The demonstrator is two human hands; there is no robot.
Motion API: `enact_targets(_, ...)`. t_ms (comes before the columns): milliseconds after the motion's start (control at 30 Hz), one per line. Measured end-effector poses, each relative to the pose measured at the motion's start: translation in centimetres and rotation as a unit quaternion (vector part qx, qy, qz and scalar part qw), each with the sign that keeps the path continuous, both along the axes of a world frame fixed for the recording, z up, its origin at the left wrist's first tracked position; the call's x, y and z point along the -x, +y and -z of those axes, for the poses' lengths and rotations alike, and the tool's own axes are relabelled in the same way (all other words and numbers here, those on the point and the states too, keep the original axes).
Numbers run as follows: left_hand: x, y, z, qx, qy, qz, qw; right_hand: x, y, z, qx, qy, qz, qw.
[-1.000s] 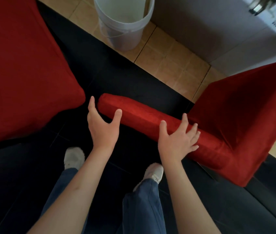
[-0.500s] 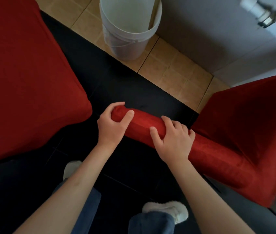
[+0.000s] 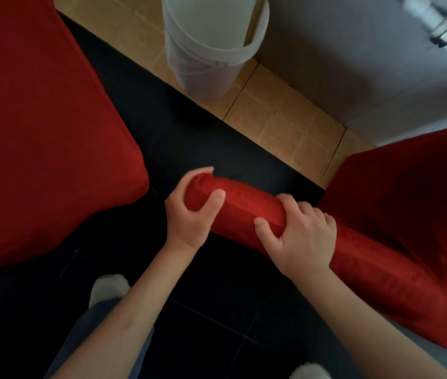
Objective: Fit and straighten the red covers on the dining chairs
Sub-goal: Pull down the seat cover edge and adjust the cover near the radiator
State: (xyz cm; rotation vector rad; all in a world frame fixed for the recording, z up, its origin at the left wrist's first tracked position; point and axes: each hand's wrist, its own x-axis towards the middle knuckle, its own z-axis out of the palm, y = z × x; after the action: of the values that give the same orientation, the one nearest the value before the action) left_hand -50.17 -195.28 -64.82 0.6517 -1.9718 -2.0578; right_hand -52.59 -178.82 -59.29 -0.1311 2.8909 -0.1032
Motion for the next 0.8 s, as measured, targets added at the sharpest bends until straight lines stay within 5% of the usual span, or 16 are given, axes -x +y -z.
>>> enact_targets(800,1.0,1.2,1.8,0.121,0.11,-0.125,0.979,0.2,0.5,0.5,-0.004,0.042,-0.065,0.997)
